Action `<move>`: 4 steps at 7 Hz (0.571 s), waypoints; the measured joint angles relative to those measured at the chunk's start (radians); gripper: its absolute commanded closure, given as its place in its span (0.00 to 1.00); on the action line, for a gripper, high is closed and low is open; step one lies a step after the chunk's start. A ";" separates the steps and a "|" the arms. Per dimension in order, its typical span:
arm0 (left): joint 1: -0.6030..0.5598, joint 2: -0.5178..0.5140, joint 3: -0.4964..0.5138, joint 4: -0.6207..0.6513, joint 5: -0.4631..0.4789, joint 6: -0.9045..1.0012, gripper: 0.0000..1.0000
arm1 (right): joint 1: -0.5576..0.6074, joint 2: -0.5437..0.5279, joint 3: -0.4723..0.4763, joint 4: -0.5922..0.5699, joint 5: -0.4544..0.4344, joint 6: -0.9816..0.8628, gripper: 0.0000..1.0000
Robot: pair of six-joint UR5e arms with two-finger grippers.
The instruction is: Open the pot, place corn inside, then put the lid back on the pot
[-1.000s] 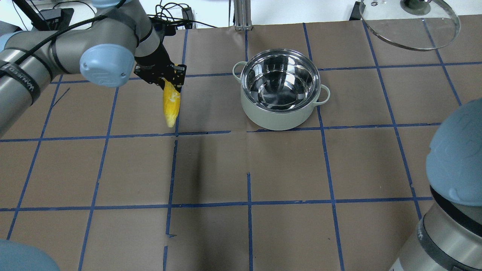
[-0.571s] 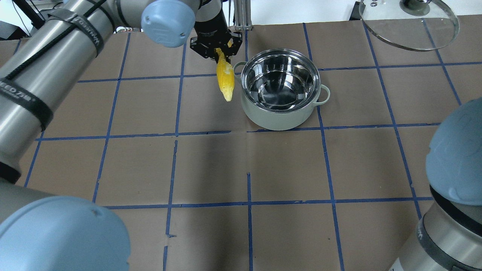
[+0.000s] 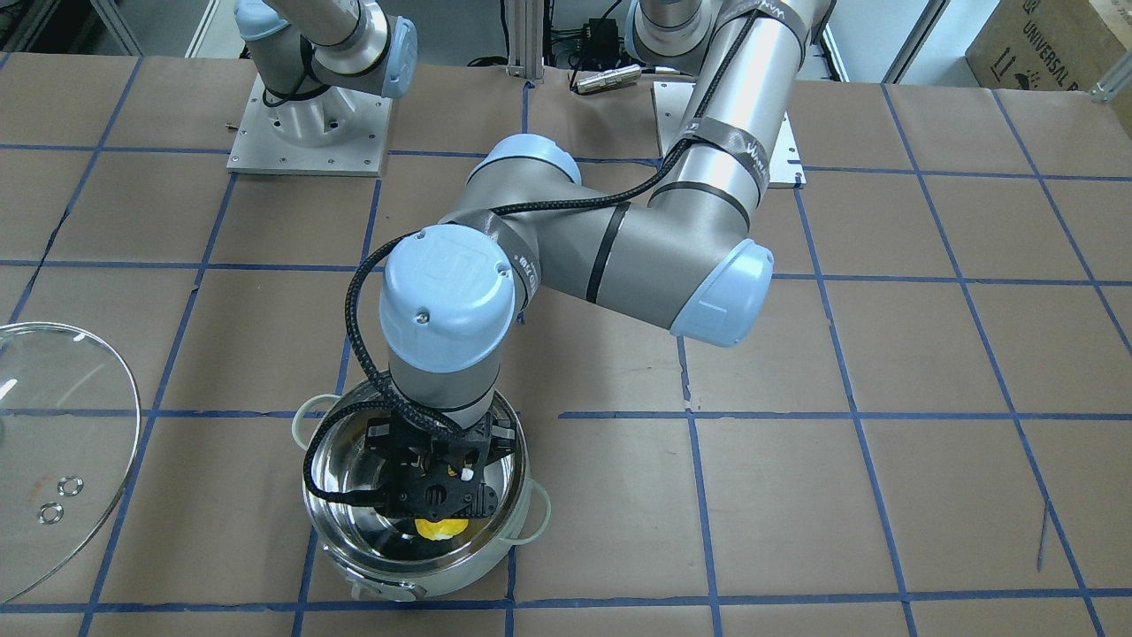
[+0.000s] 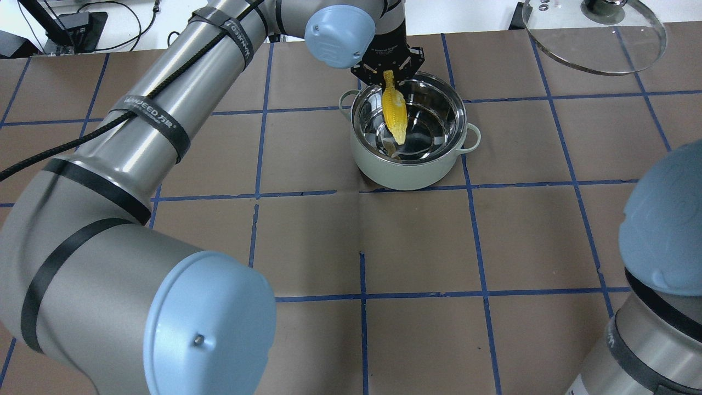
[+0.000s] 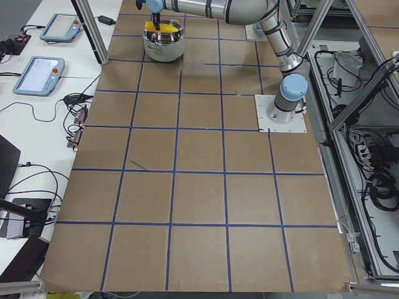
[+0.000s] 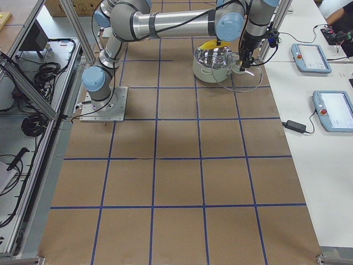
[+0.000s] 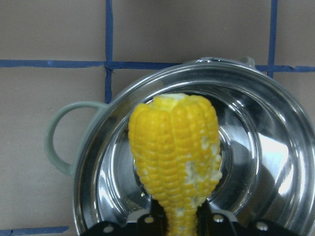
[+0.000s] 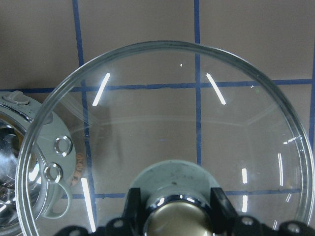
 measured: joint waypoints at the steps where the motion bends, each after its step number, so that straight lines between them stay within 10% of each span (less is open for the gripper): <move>1: -0.006 -0.015 0.000 -0.001 0.005 -0.001 0.00 | 0.000 0.004 -0.001 -0.003 0.000 -0.002 0.88; 4: -0.003 -0.027 0.007 -0.001 0.005 0.012 0.00 | 0.003 0.007 0.001 -0.022 0.000 -0.002 0.88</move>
